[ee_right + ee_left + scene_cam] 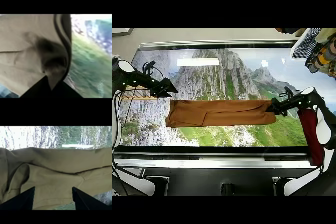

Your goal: Fold the clothes and pants, and hang the long-sleeved shirts on hangers.

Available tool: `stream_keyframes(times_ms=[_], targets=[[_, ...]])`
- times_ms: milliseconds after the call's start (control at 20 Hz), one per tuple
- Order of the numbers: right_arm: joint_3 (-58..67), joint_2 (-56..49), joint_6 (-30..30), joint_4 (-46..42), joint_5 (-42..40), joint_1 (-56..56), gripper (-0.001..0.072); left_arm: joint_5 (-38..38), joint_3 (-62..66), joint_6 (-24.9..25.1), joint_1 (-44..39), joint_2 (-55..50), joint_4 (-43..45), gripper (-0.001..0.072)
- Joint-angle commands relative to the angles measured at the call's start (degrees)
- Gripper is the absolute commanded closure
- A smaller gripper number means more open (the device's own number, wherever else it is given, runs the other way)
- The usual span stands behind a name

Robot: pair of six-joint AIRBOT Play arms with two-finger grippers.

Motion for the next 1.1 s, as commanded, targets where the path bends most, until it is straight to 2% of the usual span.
stream_keyframes(times_ms=[0, 50, 150, 350, 550, 750, 1050], targets=[[-0.1, 3.3, 3.1, 0.0, -0.6, 1.4, 0.0684, 0.2, 0.0, -0.9, -0.6, -0.1, 0.0, 0.0179], [0.4, 5.4, 5.2, -2.4, -0.7, 1.4, 0.0685, 0.5, 0.0, -2.7, -1.3, -0.3, 0.0, 0.0259], [2.7, 9.8, 11.4, -9.6, 0.7, 1.4, 0.0685, 1.8, 0.0, -6.0, -3.9, -1.0, -0.1, 0.0686], [7.4, 17.9, 15.6, -11.4, 6.3, 1.5, 0.0685, 9.6, 0.0, -10.6, -14.6, -4.1, -2.1, 0.0693], [7.8, 26.4, 20.0, -14.3, 9.2, 1.5, 0.0685, 22.7, 0.0, -19.2, -28.7, -9.2, -11.3, 0.0694], [7.8, 33.0, 23.3, -14.5, 10.7, 1.5, 0.0685, 35.2, 0.0, -22.2, -41.1, -13.5, -21.0, 0.0695], [7.8, 37.6, 27.1, -14.4, 13.5, 1.5, 0.0685, 50.1, 0.0, -22.1, -51.3, -18.4, -33.7, 0.0695]])
